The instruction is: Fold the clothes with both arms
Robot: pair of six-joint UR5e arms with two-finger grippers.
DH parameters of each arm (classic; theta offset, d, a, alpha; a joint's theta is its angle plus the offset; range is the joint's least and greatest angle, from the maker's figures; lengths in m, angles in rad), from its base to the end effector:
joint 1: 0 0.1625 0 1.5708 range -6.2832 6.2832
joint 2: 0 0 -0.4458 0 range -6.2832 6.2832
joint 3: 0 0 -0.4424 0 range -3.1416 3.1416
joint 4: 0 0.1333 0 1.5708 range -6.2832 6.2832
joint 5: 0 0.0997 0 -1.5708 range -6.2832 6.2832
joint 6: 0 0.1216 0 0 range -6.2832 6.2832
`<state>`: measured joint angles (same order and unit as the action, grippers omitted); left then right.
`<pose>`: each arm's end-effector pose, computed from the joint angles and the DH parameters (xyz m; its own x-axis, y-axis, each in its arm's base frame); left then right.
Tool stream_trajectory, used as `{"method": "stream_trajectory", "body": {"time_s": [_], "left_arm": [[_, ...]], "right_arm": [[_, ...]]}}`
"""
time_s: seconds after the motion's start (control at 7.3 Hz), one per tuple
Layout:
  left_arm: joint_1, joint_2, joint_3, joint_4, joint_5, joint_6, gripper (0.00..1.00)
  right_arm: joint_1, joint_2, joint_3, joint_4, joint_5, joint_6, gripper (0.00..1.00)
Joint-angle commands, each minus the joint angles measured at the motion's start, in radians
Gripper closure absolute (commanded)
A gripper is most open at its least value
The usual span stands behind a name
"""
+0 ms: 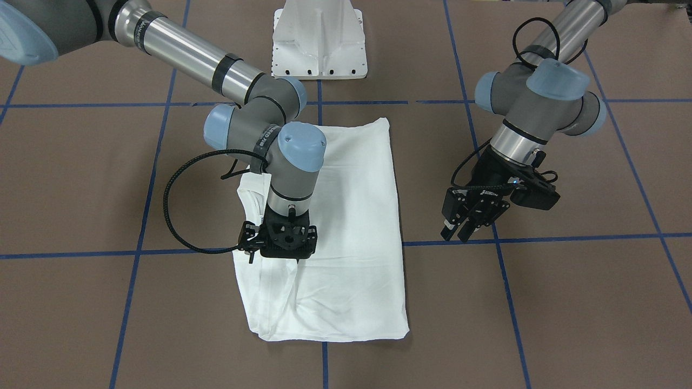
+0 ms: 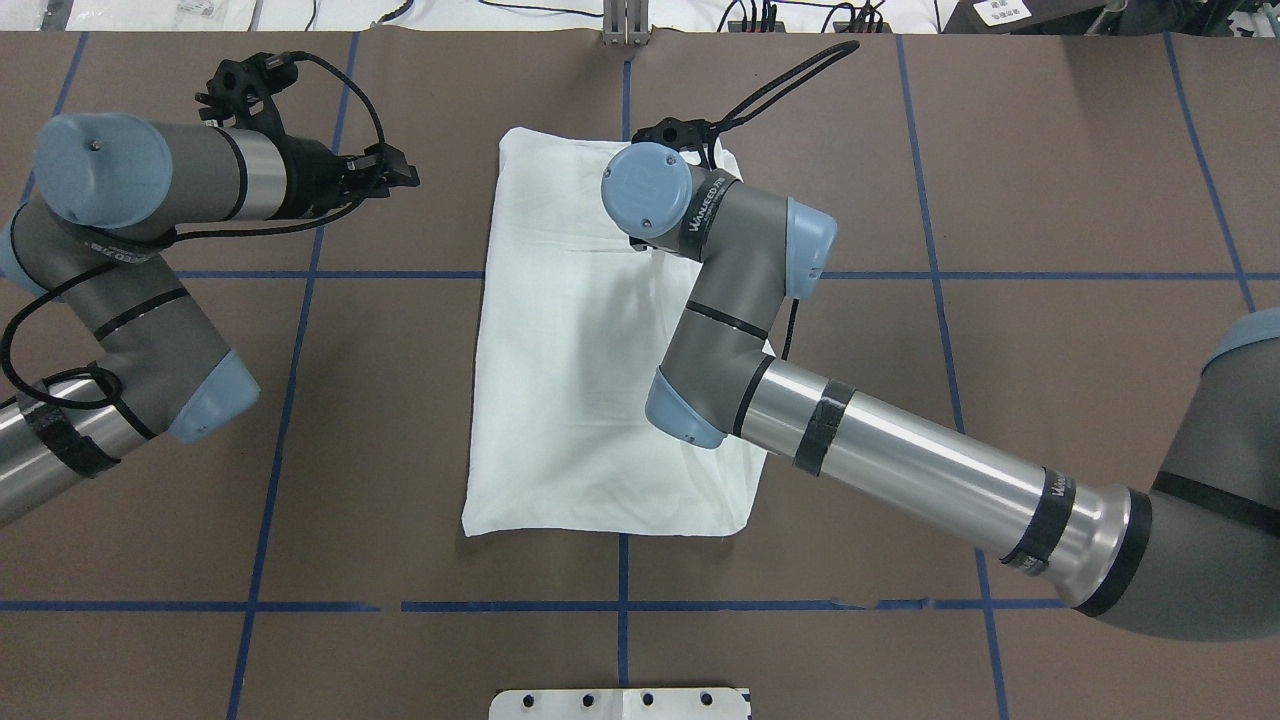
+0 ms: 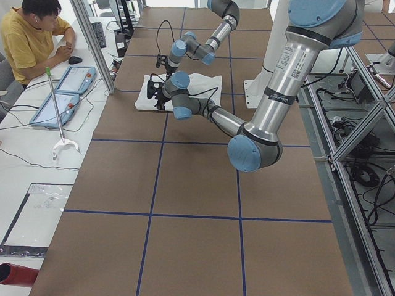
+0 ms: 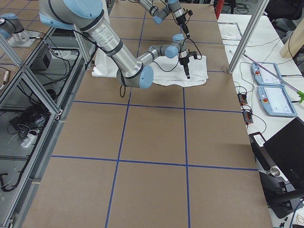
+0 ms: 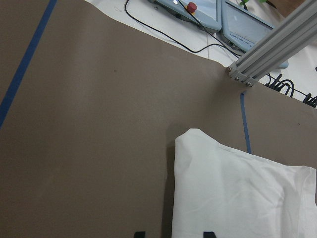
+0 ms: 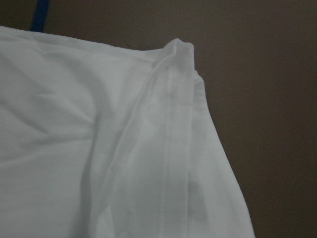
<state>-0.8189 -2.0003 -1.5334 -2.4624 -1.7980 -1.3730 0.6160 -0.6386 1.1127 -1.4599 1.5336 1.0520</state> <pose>0.4256 -0.6101 0.3367 0.3005 -0.0410 -0.9529 0.5151 0.8479 0.1259 -0.6564 -0.6335 0.2725 0.8855 0.0198 0.4642 -0.1785 0.9368 0.3007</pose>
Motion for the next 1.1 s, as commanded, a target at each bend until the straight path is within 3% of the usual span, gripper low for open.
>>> {"method": "stream_trajectory", "body": {"time_s": [0.0,0.14,0.69,0.96], "left_arm": [[0.000,0.000,-0.002,0.000,-0.001,0.000,0.51],[0.000,0.000,-0.011,0.002,-0.001,0.000,0.51],[0.000,0.000,-0.047,0.046,-0.001,0.000,0.51],[0.000,0.000,-0.051,0.051,-0.001,0.000,0.51]], "right_arm": [[0.039,-0.143,0.100,-0.004,0.034,-0.083,0.00],[0.050,-0.230,0.193,0.001,0.063,-0.107,0.00],[0.077,-0.248,0.404,-0.063,0.157,-0.055,0.00],[0.020,-0.321,0.548,-0.051,0.160,0.233,0.00]]}}
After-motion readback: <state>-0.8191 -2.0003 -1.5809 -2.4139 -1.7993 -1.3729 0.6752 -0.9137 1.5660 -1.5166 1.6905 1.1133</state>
